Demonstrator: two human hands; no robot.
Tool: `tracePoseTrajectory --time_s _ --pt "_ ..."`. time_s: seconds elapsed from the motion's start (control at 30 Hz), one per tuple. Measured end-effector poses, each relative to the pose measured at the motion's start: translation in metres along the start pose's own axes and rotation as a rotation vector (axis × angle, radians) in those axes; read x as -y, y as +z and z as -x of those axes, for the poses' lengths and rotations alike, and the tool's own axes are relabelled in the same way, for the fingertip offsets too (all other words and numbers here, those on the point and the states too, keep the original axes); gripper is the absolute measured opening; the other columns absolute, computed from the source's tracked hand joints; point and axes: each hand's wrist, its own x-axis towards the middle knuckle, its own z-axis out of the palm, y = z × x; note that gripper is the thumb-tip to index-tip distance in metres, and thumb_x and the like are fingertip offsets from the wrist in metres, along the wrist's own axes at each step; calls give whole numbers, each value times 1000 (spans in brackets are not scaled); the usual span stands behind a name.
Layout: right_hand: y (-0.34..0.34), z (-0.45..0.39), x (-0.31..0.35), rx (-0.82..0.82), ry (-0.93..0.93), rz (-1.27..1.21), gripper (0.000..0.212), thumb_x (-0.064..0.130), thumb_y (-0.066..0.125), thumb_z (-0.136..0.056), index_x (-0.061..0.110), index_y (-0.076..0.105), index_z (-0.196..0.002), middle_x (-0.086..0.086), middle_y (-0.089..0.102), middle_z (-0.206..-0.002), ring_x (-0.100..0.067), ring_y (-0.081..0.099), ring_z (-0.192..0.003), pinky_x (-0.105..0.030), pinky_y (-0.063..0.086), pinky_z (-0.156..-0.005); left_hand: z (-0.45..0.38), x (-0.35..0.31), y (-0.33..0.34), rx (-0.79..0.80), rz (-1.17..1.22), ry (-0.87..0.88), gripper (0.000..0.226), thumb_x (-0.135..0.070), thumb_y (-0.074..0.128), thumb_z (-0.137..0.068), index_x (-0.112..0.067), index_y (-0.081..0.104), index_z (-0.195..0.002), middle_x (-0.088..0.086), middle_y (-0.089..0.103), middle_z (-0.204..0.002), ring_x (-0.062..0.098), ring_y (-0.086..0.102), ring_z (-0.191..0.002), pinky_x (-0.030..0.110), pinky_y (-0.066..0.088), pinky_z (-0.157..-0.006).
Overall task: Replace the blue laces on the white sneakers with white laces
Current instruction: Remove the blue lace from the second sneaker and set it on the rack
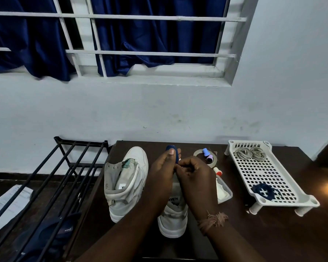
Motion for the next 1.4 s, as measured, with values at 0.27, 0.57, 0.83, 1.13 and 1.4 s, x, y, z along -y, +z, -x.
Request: tracePoseTrajectory --time_s 0.27,0.57,0.83,1.13,1.4 --pt "0 -4 -2 -71 133 -121 19 8 75 -79 25 69 -85 3 68 -69 -4 59 -59 -32 56 -64 3 6 5 78 -182 78 26 -32 48 -98 -27 71 -106 -3 75 -111 13 69 -111 29 50 -97" --pt "-4 -12 -6 -131 147 -217 22 2 75 -80 22 68 -83 5 66 -67 -5 60 -62 -25 53 -64 4 2 9 109 -556 335 30 -18 39 -97 -15 66 -112 2 69 -99 15 66 -94 30 52 -84" --pt "-12 -18 -8 -225 227 -200 14 10 77 -80 20 69 -84 -1 69 -67 -7 63 -60 -26 52 -63 17 16 13 -43 -749 478 39 -27 43 -96 -23 73 -121 -4 77 -98 8 71 -87 34 57 -80" --pt "-26 -25 -7 -189 344 -193 12 18 81 -74 11 72 -76 -4 70 -64 -7 62 -58 -23 51 -62 -2 1 2 -213 -545 332 23 -26 68 -93 -32 70 -115 -12 72 -107 2 69 -96 34 59 -85" --pt "-46 -18 -9 -85 418 -212 18 24 86 -65 12 73 -70 -5 72 -63 -8 58 -54 -27 47 -56 -19 3 16 4 -370 37 28 -13 77 -88 -15 75 -116 2 79 -91 10 74 -87 26 60 -80"
